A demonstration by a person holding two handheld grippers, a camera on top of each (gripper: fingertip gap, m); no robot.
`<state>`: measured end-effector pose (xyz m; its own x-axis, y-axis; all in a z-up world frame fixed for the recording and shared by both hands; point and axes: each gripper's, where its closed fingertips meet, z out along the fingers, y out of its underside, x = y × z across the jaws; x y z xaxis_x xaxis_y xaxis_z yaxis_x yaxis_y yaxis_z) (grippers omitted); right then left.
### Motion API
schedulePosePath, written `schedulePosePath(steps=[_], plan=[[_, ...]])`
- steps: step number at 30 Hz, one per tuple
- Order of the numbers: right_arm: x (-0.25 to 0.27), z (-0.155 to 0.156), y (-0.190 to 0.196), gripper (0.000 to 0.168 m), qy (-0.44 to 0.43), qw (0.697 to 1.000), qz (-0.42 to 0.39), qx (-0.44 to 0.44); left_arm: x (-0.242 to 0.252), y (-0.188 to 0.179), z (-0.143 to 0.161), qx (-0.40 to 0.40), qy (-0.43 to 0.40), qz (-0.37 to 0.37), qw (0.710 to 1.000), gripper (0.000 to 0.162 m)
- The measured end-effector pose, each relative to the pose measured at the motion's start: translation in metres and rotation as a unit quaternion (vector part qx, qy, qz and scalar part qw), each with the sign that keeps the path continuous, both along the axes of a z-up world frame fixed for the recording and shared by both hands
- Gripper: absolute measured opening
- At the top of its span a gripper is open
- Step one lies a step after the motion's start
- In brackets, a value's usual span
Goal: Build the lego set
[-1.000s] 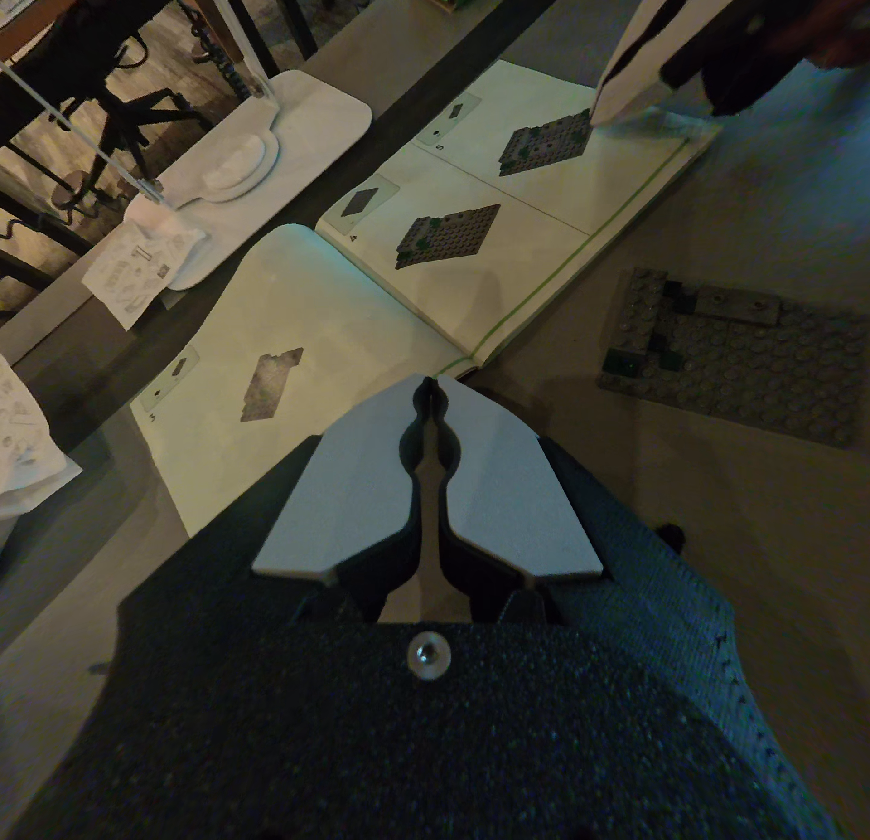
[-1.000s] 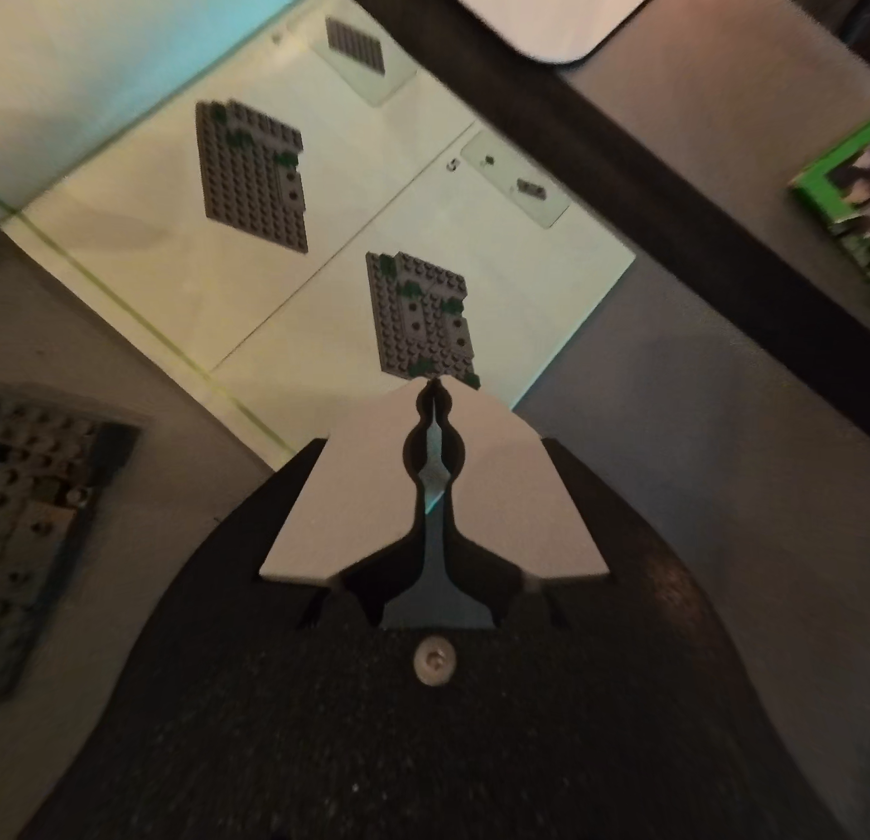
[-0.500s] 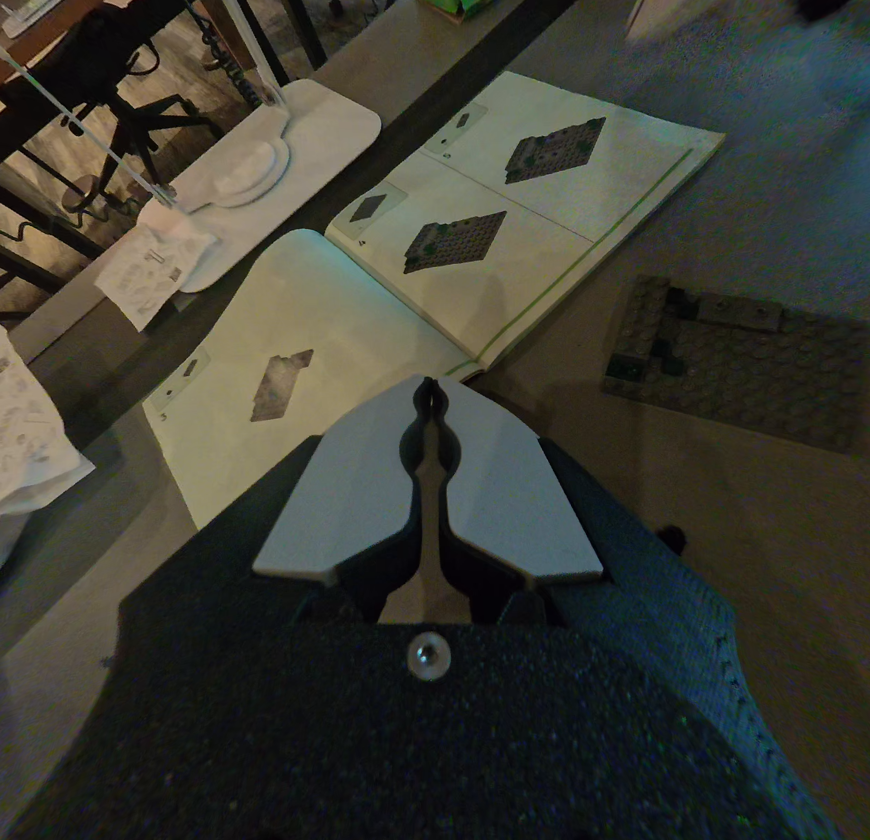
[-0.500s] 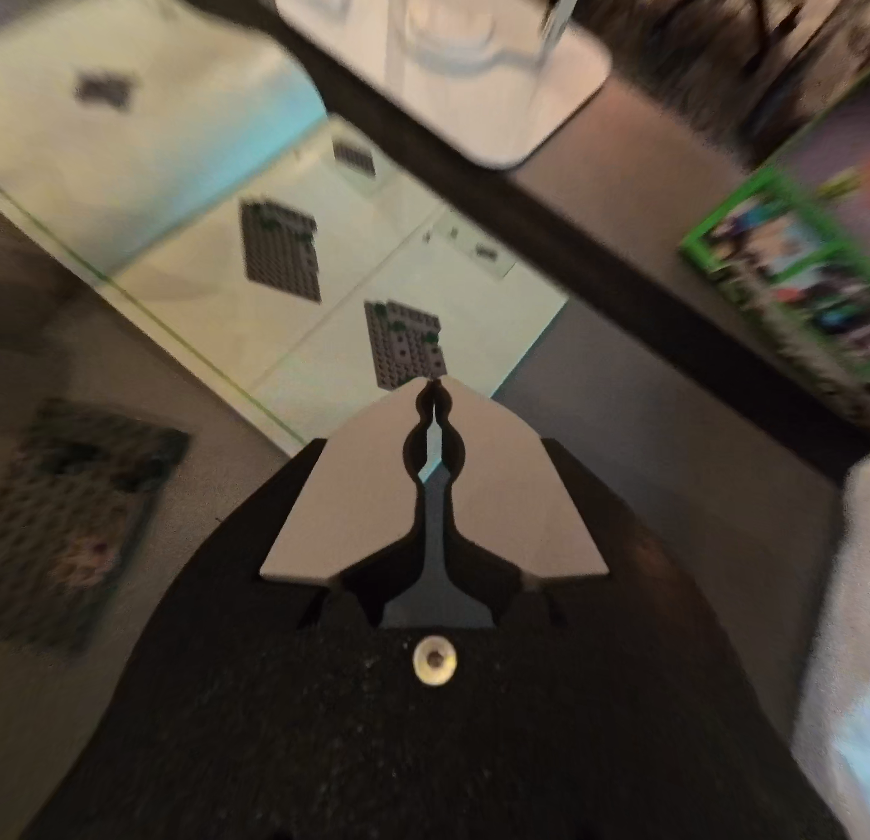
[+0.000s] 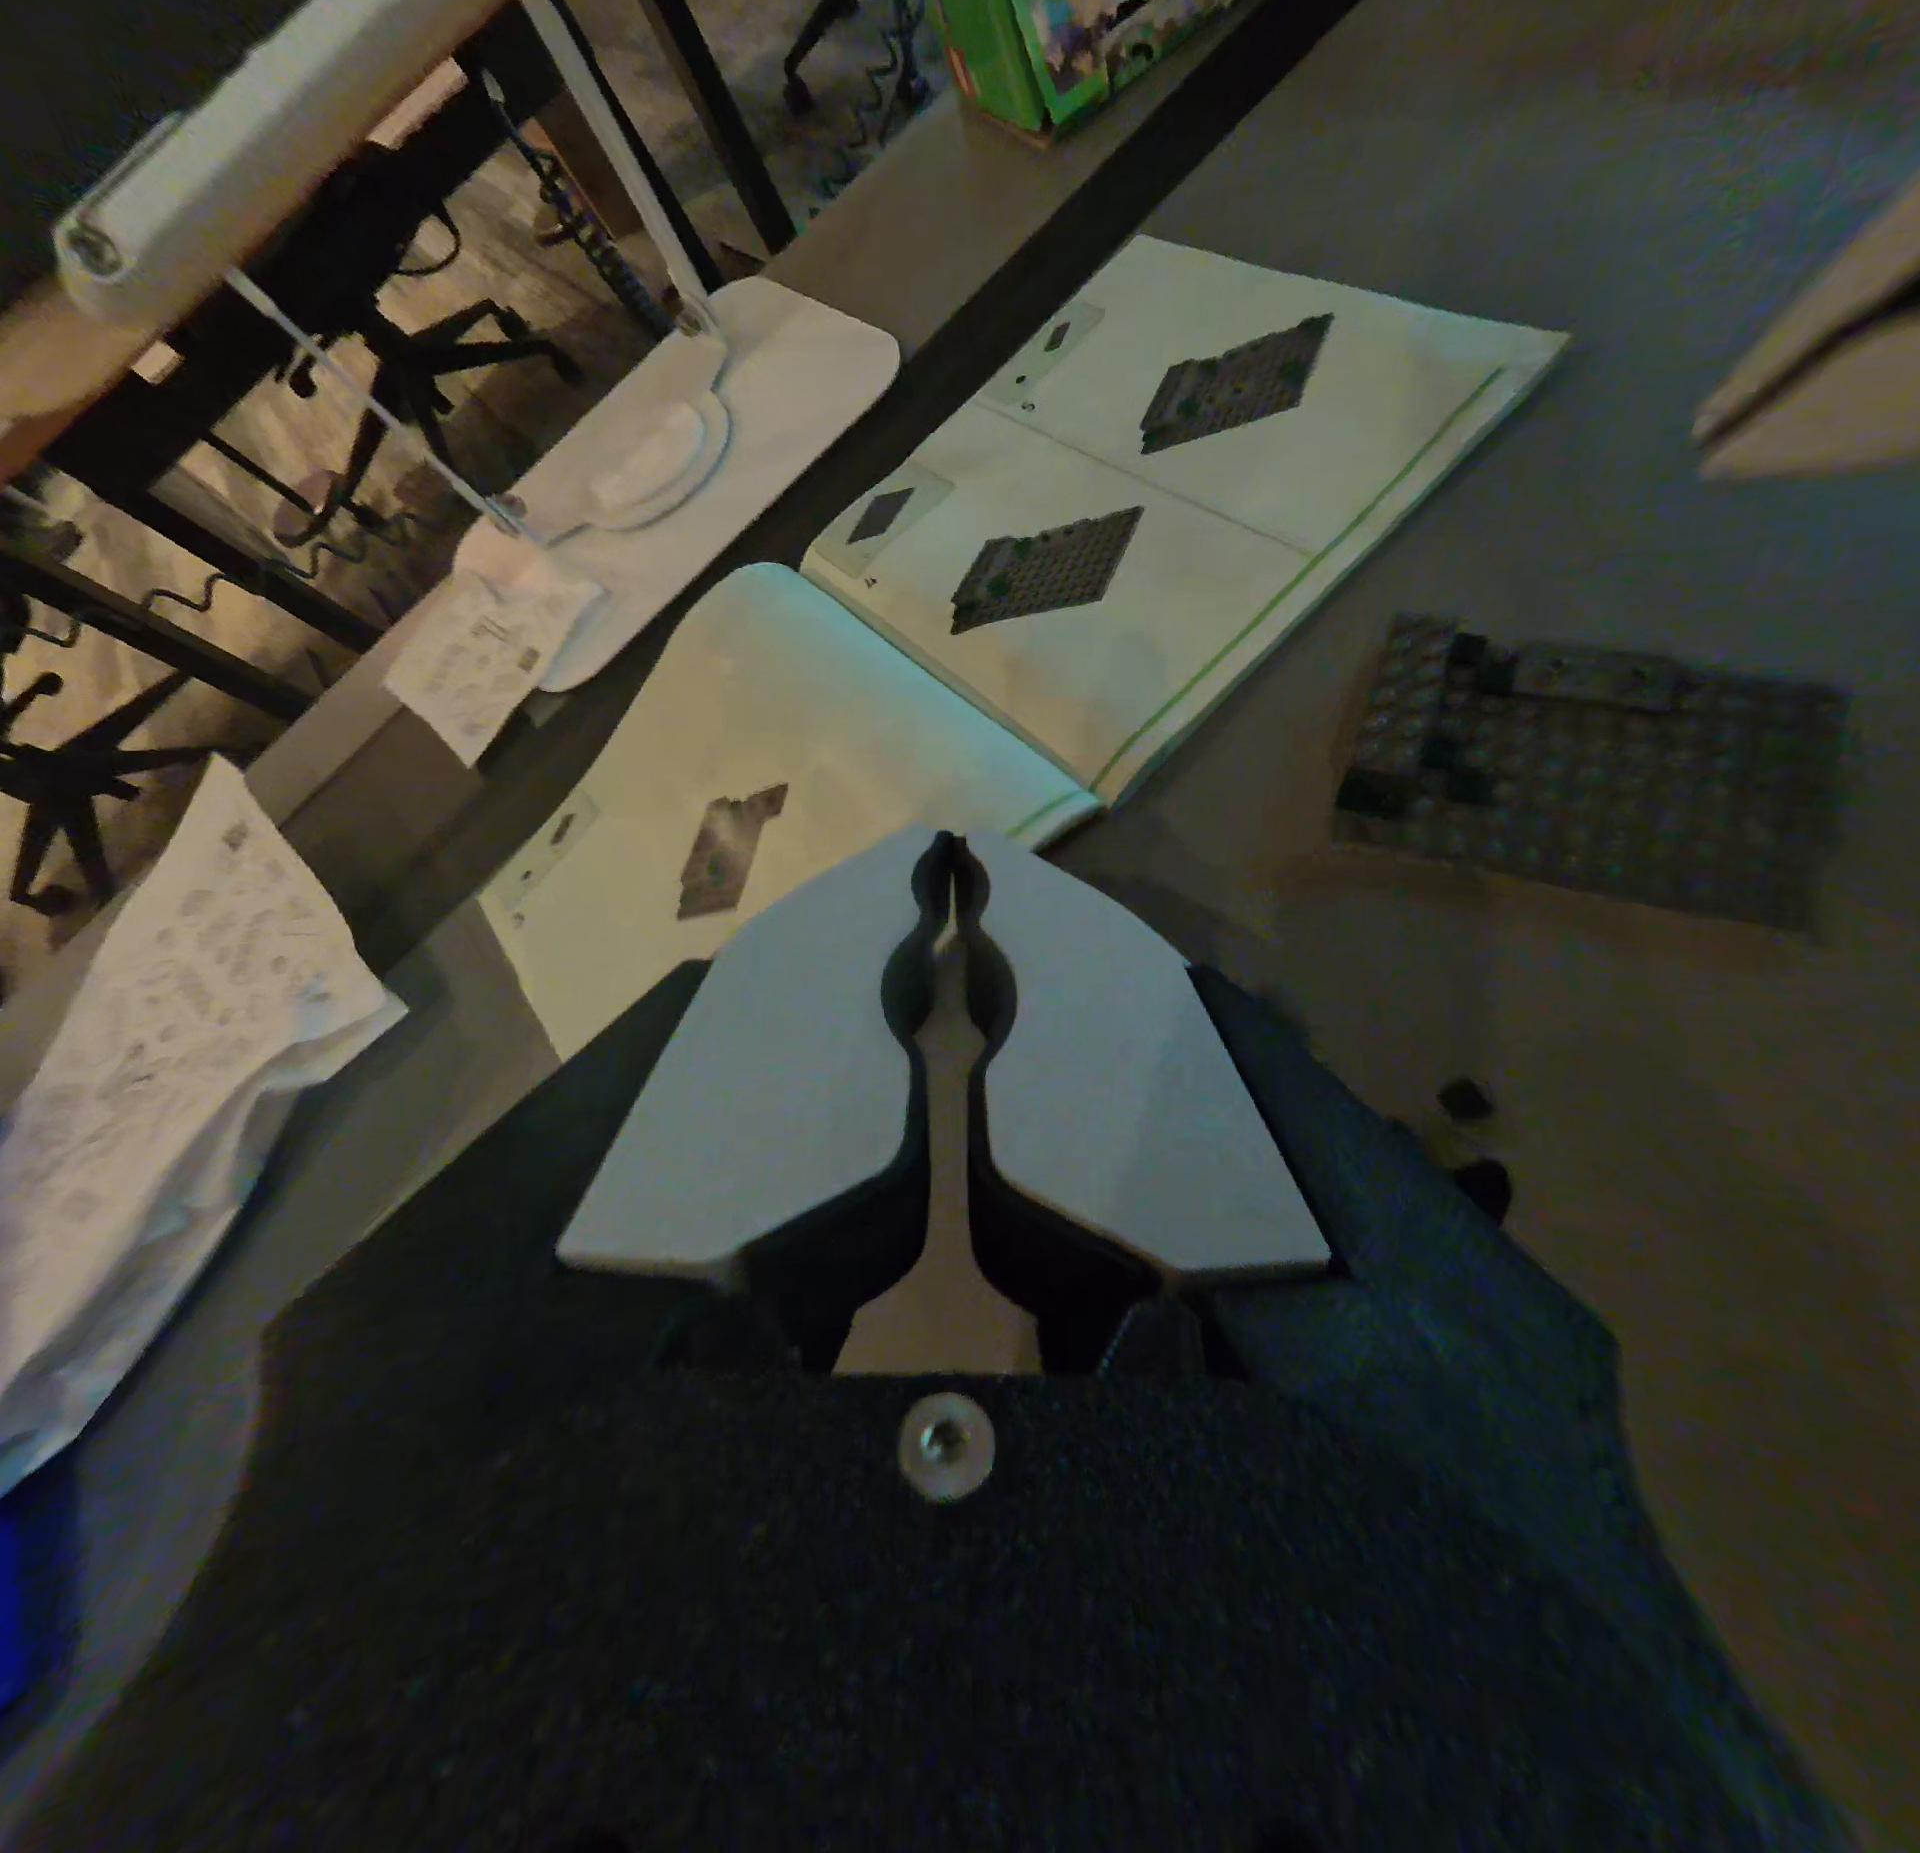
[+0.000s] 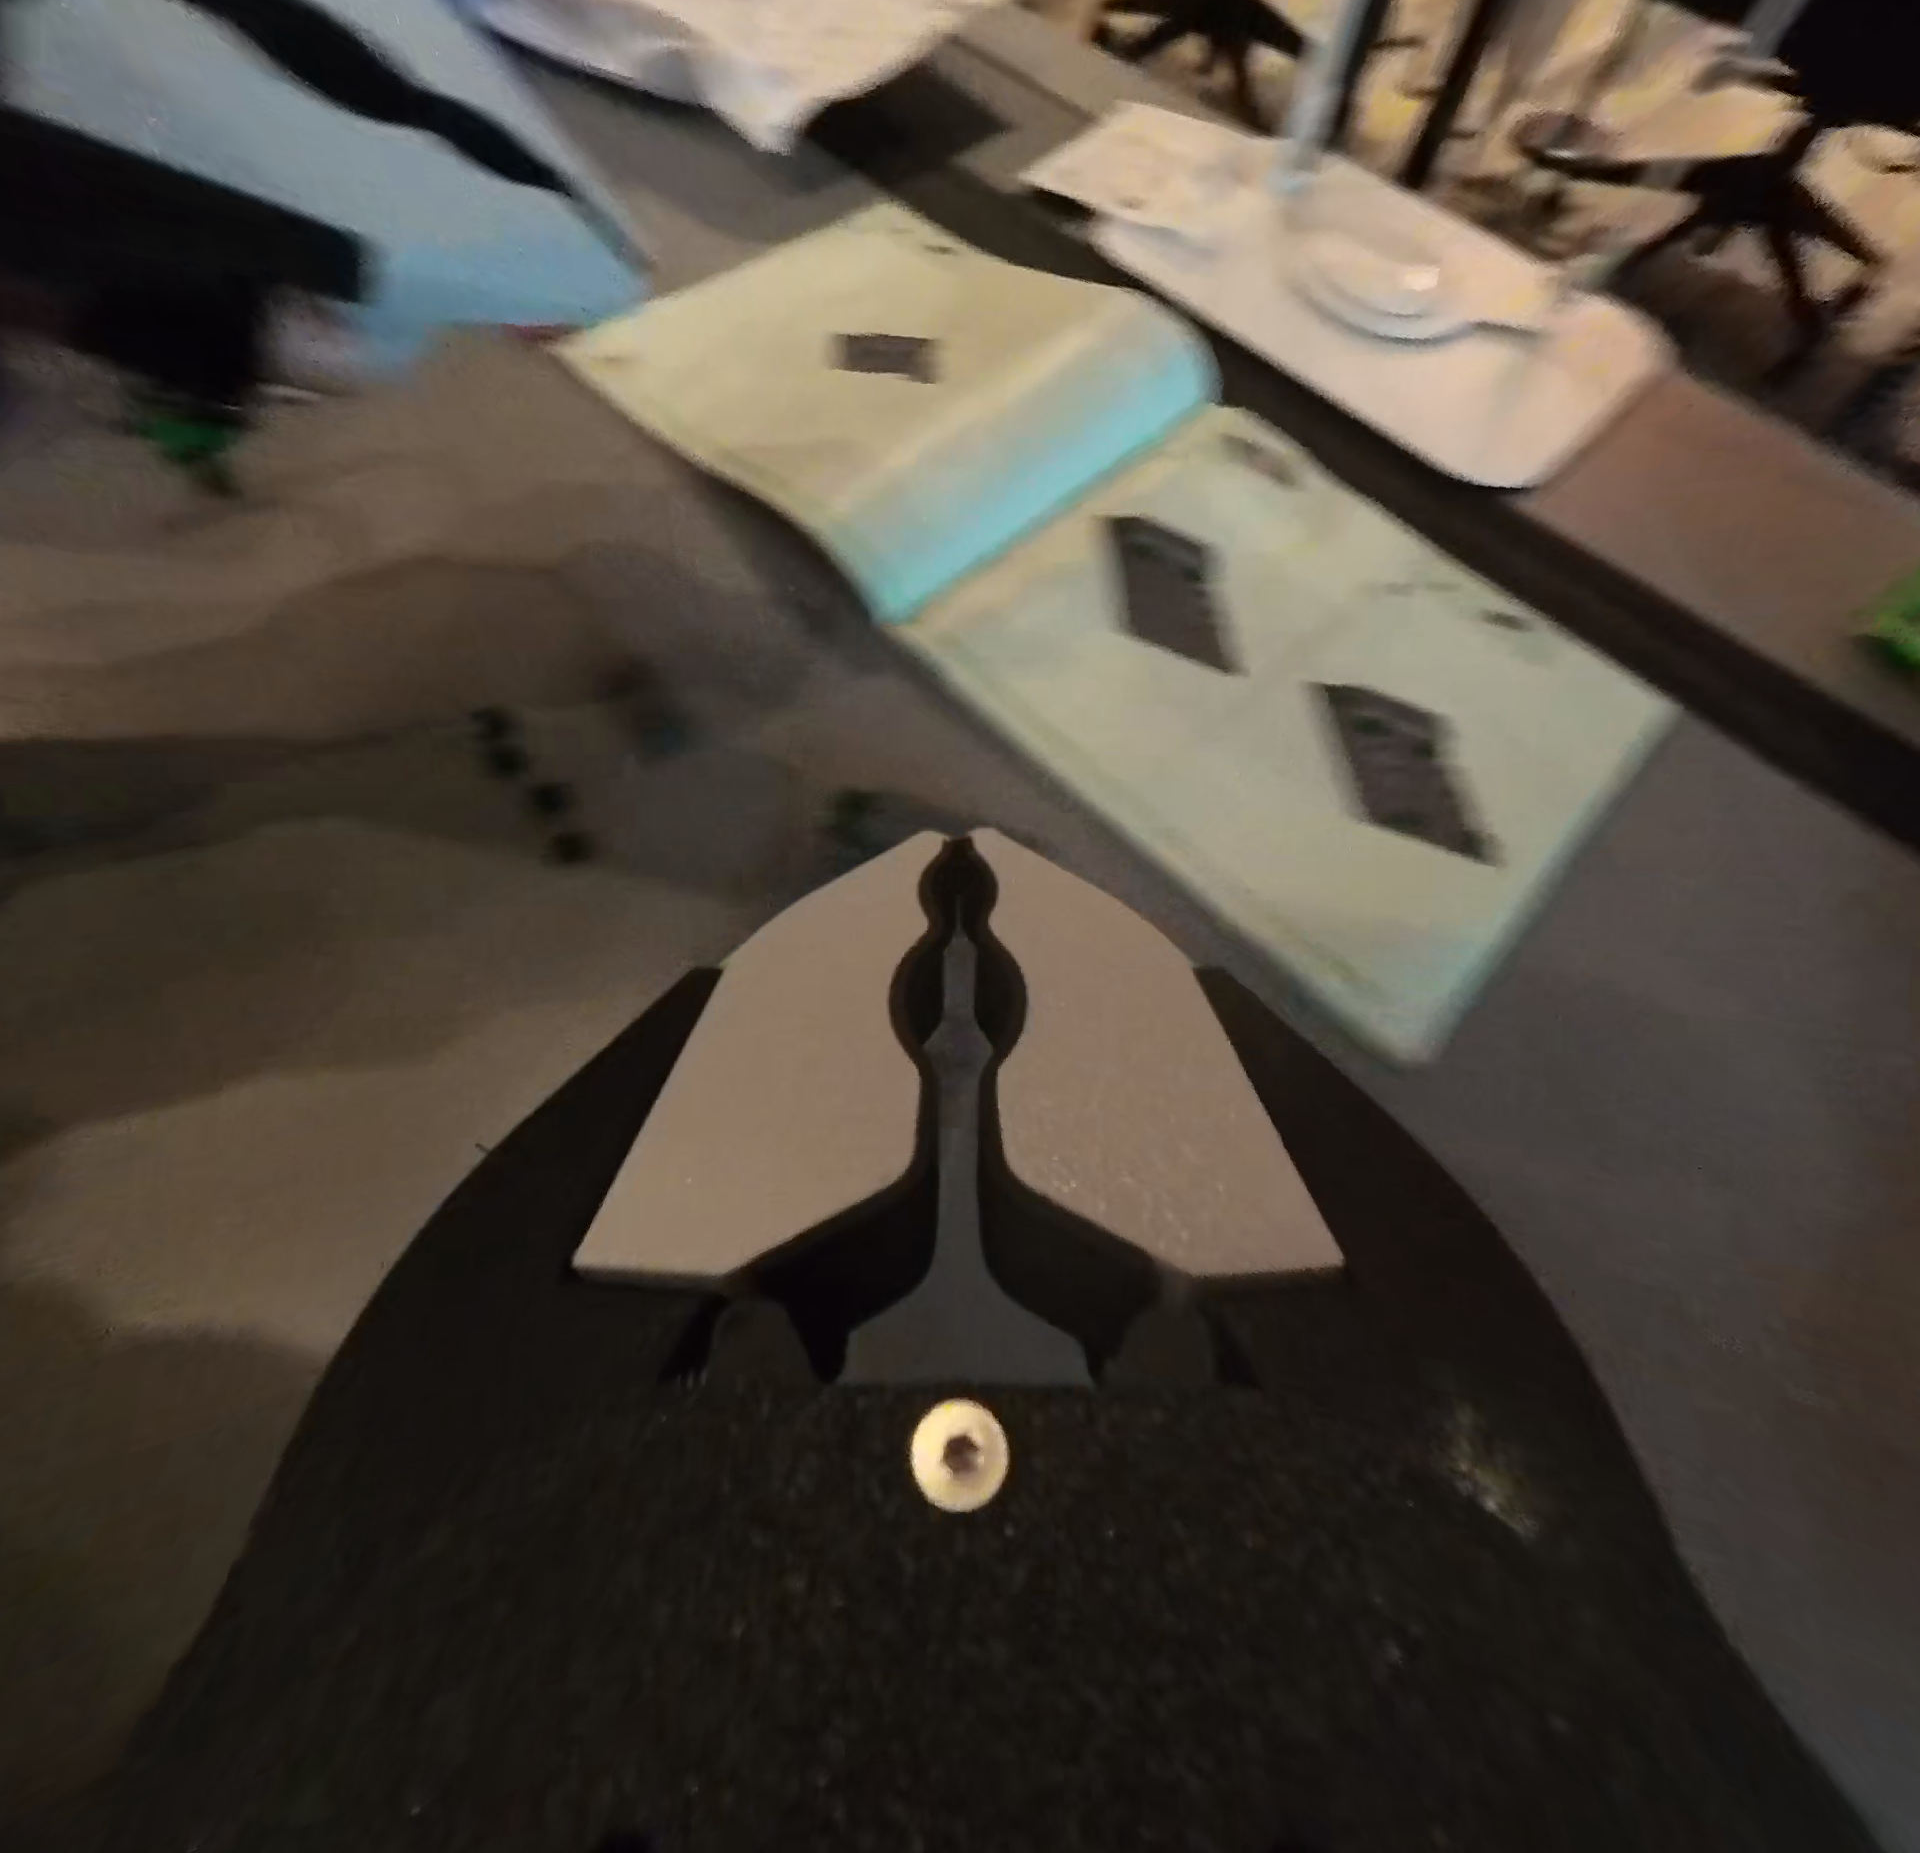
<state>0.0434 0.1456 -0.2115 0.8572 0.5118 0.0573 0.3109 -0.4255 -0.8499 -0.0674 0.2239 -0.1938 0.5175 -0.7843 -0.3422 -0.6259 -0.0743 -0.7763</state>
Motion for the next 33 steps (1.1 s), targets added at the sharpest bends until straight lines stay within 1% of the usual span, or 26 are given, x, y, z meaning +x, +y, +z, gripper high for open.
schedulePosePath(steps=[4,8,13,18,22,26,27,28,29,31,33], plan=[[-0.044,-0.007,-0.02,0.0,0.023,0.999,0.044,-0.017,-0.014,-0.019,-0.007,-0.014,0.006,-0.006,1.0,0.0],[-0.072,-0.022,-0.028,0.002,0.01,0.997,0.072,-0.031,-0.028,-0.044,-0.021,-0.033,0.02,-0.014,0.999,0.0],[-0.092,-0.039,-0.024,0.005,-0.023,0.994,0.094,-0.044,-0.037,-0.072,-0.039,-0.065,0.027,-0.024,0.997,0.0],[-0.1,-0.048,-0.019,0.011,-0.042,0.992,0.105,-0.052,-0.037,-0.081,-0.055,-0.082,0.032,-0.029,0.996,0.0],[-0.098,-0.048,-0.02,0.012,-0.044,0.992,0.108,-0.049,-0.035,-0.08,-0.061,-0.091,0.031,-0.033,0.995,0.0],[-0.082,-0.037,-0.023,0.013,-0.04,0.992,0.113,-0.033,-0.031,-0.078,-0.062,-0.094,0.029,-0.056,0.994,0.0],[-0.074,-0.035,-0.024,0.013,-0.042,0.992,0.113,-0.03,-0.029,-0.076,-0.061,-0.096,0.031,-0.066,0.993,0.007],[-0.065,-0.033,-0.024,0.013,-0.044,0.993,0.109,-0.026,-0.027,-0.076,-0.062,-0.105,0.034,-0.081,0.991,0.022],[-0.055,-0.032,-0.025,0.013,-0.044,0.993,0.104,-0.024,-0.024,-0.078,-0.065,-0.126,0.039,-0.101,0.986,0.028],[-0.035,-0.03,-0.027,0.013,-0.038,0.995,0.09,-0.026,-0.019,-0.077,-0.069,-0.147,0.049,-0.129,0.979,0.034],[-0.015,-0.03,-0.03,0.013,-0.033,0.996,0.073,-0.03,-0.015,-0.069,-0.074,-0.142,0.068,-0.15,0.976,0.036]])
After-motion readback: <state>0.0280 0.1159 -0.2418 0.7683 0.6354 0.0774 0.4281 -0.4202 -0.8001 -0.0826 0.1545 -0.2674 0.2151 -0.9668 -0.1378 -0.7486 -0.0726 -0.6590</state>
